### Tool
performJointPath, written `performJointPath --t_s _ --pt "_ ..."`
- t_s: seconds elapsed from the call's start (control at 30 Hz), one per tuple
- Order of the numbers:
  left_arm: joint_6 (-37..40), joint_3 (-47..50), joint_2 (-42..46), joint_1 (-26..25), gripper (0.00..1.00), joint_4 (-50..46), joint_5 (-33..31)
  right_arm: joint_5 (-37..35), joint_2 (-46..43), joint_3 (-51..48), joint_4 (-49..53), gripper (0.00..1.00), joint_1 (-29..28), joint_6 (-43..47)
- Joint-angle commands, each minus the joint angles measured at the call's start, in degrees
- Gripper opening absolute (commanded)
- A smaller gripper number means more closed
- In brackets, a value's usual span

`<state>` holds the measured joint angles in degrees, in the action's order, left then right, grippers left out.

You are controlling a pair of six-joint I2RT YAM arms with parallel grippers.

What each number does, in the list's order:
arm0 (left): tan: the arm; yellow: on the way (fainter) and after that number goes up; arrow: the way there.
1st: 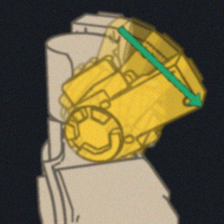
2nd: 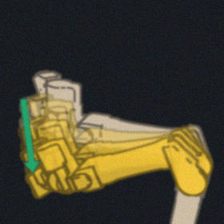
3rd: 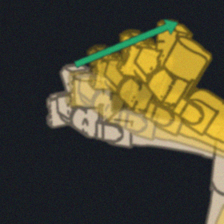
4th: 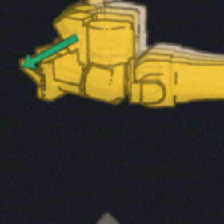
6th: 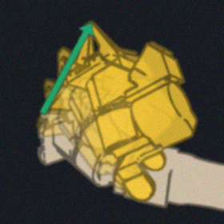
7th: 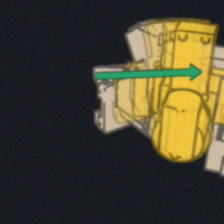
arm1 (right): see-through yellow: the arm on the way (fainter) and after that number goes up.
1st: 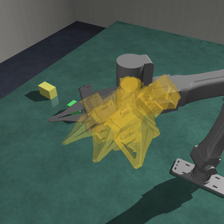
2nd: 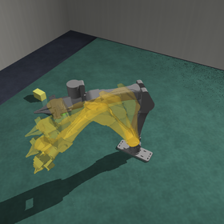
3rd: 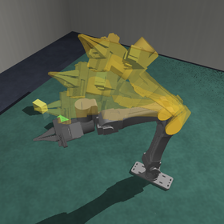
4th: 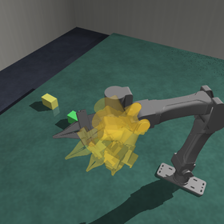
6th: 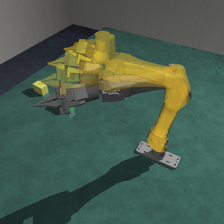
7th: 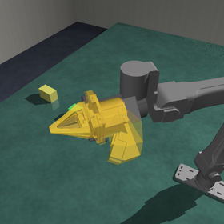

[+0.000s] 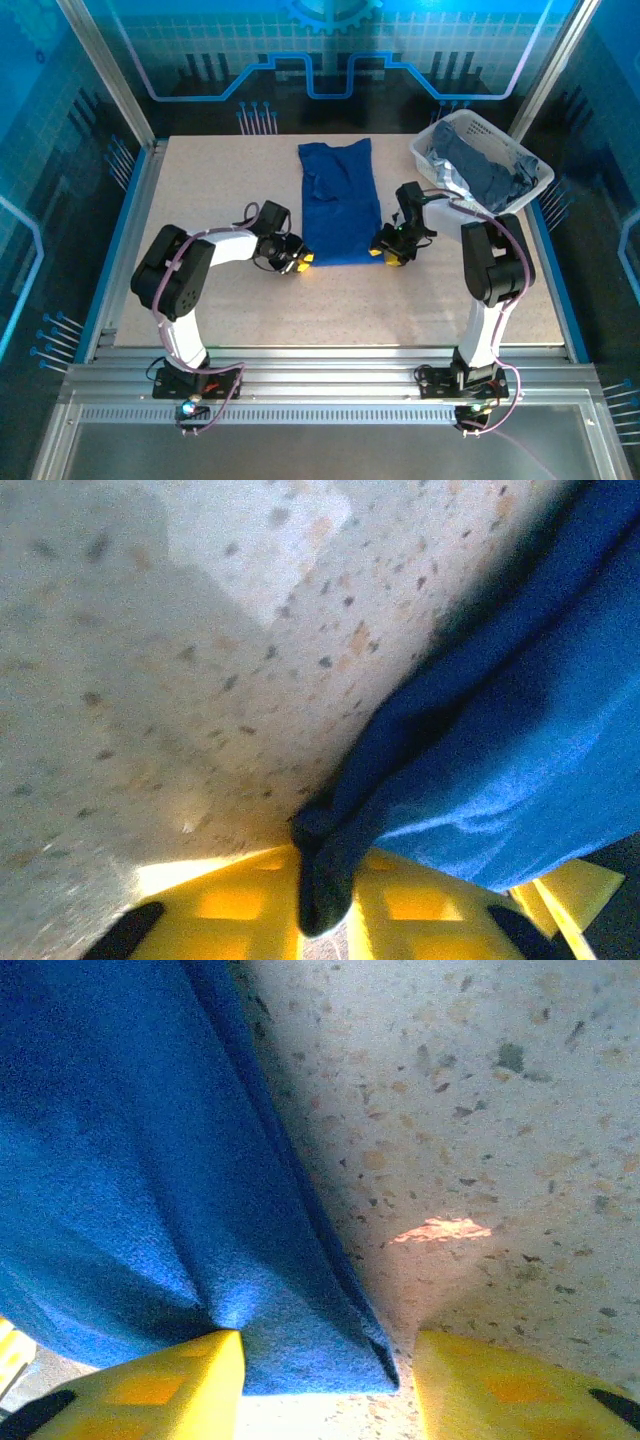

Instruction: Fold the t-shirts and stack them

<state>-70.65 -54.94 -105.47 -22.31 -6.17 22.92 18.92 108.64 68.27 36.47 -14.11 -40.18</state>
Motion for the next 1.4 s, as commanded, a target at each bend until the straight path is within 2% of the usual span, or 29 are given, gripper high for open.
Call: performJointPath --t_s 0.0,0.07,0.2,0.4,0.6,0.73,0.9,1.03,1.1,1.37 --pt "0.1 -1.4 -1.8 -0.2 0.09 5.2 -1.7 1.4 1.2 1.4 -0.6 0.44 -1.1 -1.5" --pt "-0.2 -1.3 -1.9 -0.2 0.01 5.8 -1.6 1.7 2.2 2.0 -1.9 0.35 -1.5 -2.0" --pt "0.3 -0.3 0.5 -0.2 0.0 5.1 -2.4 -0.3 1.8 4.1 -2.0 0.14 -2.5 -2.1" --pt "3.2 3.6 6.9 -0.3 0.0 -0.6 -0.5 -3.2 -3.5 1.7 1.1 0.01 -3.2 -1.5" --pt "8.3 12.8 14.5 -3.2 0.0 -4.1 4.2 -2.9 -11.6 -6.0 6.1 0.0 -8.1 0.0" --pt "9.1 18.9 24.2 -7.3 0.0 -9.3 4.9 -2.2 -20.8 -13.6 10.0 0.0 -11.9 -0.7" --pt "7.3 22.4 40.1 -11.7 0.0 -15.7 8.0 3.8 -31.8 -17.0 20.5 0.0 -15.9 -2.5" --pt "3.8 21.4 50.5 -12.8 0.0 -15.1 11.3 6.9 -36.6 -12.6 29.1 0.0 -16.1 -2.5" --pt "1.1 19.8 52.9 -12.6 0.0 -13.7 10.1 8.6 -35.9 -9.2 31.4 0.0 -15.4 -2.7" --pt "-2.5 11.1 46.4 -6.1 0.0 -8.4 6.1 8.0 -26.9 6.1 35.8 0.0 -9.6 -4.9"
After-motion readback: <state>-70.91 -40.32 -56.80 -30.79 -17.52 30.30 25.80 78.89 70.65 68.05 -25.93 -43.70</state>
